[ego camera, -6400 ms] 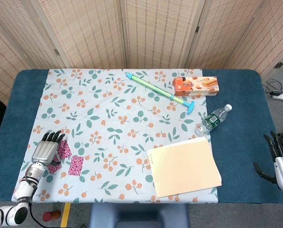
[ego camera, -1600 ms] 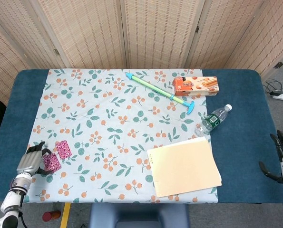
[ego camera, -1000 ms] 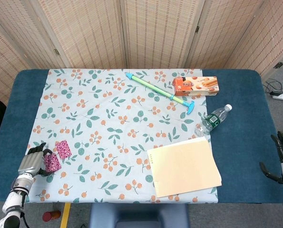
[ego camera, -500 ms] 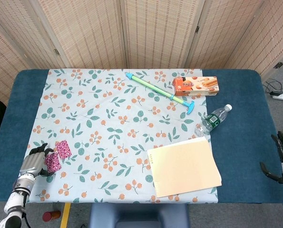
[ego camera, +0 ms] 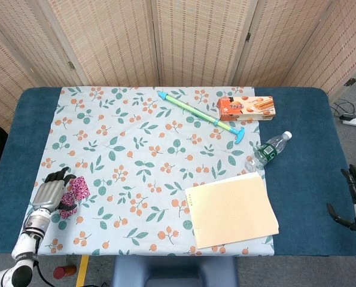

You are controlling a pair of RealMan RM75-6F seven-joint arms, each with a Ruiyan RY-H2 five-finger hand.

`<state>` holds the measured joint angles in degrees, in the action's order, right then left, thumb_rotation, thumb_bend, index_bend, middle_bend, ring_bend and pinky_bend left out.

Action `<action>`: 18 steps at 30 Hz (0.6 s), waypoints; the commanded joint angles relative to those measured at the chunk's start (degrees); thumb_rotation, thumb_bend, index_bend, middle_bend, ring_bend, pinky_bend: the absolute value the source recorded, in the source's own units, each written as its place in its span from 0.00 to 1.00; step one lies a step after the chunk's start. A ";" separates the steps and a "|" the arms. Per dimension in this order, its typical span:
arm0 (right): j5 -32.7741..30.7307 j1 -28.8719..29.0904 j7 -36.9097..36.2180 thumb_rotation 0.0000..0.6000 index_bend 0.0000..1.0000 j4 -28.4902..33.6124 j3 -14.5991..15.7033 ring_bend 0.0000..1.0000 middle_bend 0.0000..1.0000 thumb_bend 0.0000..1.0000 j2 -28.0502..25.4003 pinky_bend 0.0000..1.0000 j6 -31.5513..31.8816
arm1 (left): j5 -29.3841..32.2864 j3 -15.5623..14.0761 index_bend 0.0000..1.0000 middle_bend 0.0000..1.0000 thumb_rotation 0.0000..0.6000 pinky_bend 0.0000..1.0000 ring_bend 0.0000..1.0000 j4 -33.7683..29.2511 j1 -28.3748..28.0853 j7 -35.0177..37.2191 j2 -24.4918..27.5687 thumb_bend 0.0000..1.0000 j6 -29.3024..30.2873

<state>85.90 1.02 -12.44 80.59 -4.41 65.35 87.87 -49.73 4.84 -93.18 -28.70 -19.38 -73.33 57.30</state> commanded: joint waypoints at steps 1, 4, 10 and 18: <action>-0.08 -0.01 -0.13 0.83 0.00 -0.14 0.05 0.00 0.00 0.36 0.10 0.00 -0.13 | 2.48 0.73 0.19 0.00 1.00 0.00 0.00 0.60 -2.20 -2.79 -0.91 0.22 -1.70; -0.25 -0.10 -0.33 0.83 0.00 -0.42 0.11 0.00 0.00 0.36 0.19 0.00 -0.23 | 5.87 0.98 0.19 0.00 1.00 0.00 0.00 1.60 -3.97 -5.23 -1.97 0.22 -3.03; -0.55 -0.33 -0.63 0.83 0.00 -0.75 0.11 0.00 0.00 0.36 0.15 0.00 -0.20 | 11.34 0.55 0.18 0.00 1.00 0.00 0.00 3.31 -6.11 -7.75 -3.45 0.22 -5.04; -0.39 -0.14 -0.37 0.83 0.00 -0.59 0.12 0.00 0.00 0.36 0.16 0.00 -0.41 | 13.37 0.68 0.18 0.00 1.00 0.00 0.00 6.32 -7.15 -7.91 -5.71 0.22 -4.46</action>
<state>85.53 0.88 -12.82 80.00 -4.29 65.51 87.47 -36.45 5.54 -86.94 -35.77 -27.24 -78.97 52.83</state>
